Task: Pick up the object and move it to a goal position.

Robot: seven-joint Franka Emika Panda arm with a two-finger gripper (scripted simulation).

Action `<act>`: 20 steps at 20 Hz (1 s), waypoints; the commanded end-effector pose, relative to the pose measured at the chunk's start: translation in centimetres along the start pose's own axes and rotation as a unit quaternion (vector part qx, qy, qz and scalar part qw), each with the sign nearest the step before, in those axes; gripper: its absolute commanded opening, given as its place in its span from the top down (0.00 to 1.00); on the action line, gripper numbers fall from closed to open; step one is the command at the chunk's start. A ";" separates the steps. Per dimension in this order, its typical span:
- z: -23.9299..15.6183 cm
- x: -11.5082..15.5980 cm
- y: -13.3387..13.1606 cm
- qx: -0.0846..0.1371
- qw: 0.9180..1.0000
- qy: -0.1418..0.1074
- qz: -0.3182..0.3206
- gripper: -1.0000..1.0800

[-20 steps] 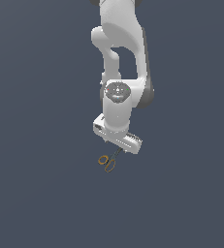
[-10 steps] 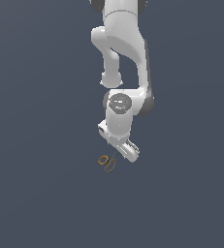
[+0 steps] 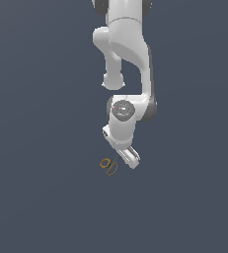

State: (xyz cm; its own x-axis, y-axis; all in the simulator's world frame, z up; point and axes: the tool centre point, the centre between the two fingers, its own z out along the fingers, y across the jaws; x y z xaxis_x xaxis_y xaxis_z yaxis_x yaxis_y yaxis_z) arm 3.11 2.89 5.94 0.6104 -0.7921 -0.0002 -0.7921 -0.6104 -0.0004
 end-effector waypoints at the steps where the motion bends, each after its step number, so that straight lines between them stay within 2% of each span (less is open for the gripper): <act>1: 0.1 0.0 0.0 0.000 1.000 0.000 0.006 0.04; 7: 0.7 0.0 0.0 0.000 1.000 0.000 0.004 0.04; 15: 4.3 -0.1 0.1 0.000 1.000 0.000 0.006 0.04; 20: 5.1 0.0 0.0 0.000 1.000 0.000 0.006 0.04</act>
State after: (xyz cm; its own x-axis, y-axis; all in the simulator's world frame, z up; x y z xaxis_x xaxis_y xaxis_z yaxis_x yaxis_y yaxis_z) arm 3.00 2.91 0.96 0.6011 -0.7991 -0.0009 -0.7991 -0.6011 0.0010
